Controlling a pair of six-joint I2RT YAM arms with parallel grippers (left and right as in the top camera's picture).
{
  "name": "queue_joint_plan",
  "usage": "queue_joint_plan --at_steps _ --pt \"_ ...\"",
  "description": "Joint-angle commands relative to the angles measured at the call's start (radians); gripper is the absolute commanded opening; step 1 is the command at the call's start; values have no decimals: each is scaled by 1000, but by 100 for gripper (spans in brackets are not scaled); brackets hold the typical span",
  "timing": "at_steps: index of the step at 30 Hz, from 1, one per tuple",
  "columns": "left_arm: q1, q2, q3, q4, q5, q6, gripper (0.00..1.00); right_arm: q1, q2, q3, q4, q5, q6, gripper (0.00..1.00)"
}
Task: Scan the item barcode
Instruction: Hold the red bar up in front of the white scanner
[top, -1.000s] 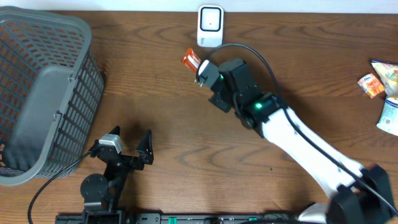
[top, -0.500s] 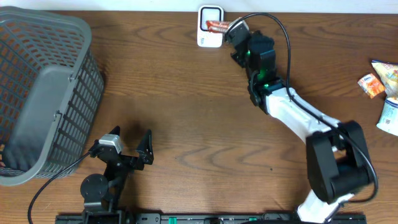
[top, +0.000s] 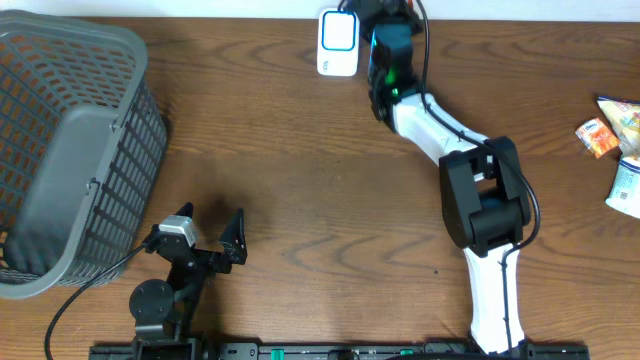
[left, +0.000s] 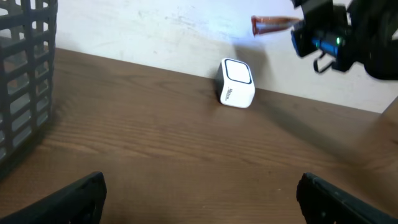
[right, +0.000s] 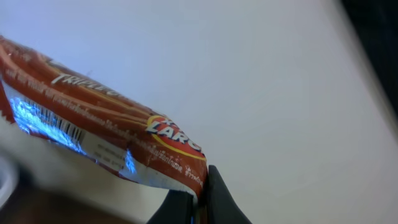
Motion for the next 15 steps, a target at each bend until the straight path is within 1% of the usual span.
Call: queue_joint_plan --at_steps 1,3,6,9,15 --pt "5 0 -28 -12 16 3 98 5 42 96 -64 17 -86 1" --pt "5 0 -28 -12 16 3 98 5 63 95 -89 8 -160 1" --pt "5 0 -28 -12 16 3 98 8 109 95 -95 47 -266 1" --pt "5 0 -28 -12 16 3 98 19 144 95 -95 92 -340 1" --pt "5 0 -28 -12 16 3 98 52 161 89 -132 106 -362 1"
